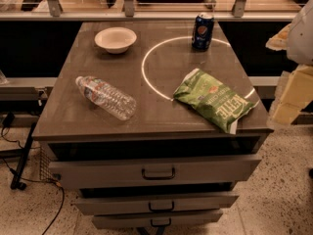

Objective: Place green jalapeno chip bag into paper bowl

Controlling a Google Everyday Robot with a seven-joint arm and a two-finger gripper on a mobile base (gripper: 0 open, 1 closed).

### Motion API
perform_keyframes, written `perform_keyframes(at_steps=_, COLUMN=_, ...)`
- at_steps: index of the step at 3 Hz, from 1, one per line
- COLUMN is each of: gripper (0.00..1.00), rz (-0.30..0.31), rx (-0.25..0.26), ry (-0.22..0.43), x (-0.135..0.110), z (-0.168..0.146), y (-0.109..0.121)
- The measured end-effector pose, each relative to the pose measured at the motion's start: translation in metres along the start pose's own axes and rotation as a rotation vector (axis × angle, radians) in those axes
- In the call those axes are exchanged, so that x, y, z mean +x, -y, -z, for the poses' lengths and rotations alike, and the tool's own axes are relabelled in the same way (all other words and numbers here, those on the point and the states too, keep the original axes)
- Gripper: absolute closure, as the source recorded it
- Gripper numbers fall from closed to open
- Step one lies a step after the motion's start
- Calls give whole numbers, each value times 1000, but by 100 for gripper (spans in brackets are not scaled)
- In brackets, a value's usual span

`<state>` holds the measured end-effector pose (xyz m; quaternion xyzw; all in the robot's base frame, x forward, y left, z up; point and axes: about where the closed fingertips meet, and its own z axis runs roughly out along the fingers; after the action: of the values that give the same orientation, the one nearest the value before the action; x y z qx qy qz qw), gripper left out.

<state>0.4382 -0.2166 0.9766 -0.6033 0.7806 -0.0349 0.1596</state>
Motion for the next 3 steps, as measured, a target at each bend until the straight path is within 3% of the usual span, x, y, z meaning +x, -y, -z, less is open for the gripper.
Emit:
perform_keyframes(at_steps=1, gripper=0, rz=-4, rx=4, ry=7, x=0, z=1, y=2)
perform_keyframes(at_steps=3, gripper=0, rz=-27, rx=56, ry=98, x=-7, z=-52, y=60)
